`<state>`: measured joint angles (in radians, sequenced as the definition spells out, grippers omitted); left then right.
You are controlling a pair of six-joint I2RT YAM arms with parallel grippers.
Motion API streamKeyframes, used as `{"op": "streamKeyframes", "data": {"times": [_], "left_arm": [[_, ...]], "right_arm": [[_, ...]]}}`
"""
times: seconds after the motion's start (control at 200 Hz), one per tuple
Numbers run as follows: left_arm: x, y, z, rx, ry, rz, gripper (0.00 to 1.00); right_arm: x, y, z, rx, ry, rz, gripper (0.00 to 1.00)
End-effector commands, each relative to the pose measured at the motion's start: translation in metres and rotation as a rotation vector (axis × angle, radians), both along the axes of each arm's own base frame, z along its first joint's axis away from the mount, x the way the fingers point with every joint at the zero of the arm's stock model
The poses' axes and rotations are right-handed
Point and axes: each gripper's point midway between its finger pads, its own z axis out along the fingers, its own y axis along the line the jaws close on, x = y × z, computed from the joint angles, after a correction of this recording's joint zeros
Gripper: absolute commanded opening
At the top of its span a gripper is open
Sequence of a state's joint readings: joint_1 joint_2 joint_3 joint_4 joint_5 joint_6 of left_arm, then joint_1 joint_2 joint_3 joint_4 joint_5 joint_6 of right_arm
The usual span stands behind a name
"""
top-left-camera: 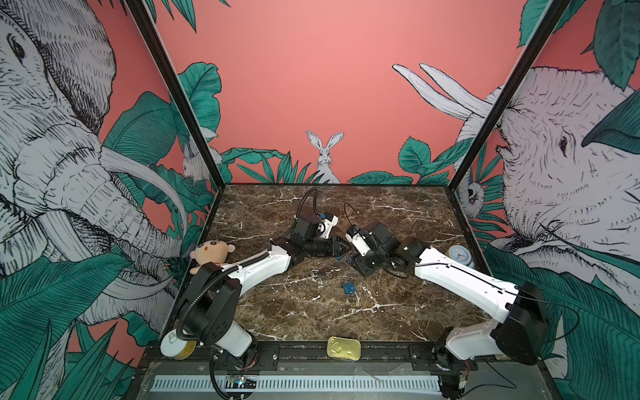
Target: Lock with the key
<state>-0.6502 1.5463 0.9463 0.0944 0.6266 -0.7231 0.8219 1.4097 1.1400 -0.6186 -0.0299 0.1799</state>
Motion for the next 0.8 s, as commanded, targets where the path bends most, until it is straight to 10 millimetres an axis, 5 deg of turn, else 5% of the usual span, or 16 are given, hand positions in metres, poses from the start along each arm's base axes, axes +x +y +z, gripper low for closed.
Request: {"op": "streamKeyframes", "data": {"times": [0.0, 0.795], "left_arm": [[0.002, -0.009, 0.019, -0.041, -0.005, -0.011, 0.37], [0.002, -0.028, 0.022, -0.088, 0.039, -0.058, 0.33]], "right_arm": [[0.01, 0.01, 0.019, 0.027, -0.057, -0.002, 0.25], [0.011, 0.016, 0.023, 0.015, -0.082, 0.011, 0.25]]}}
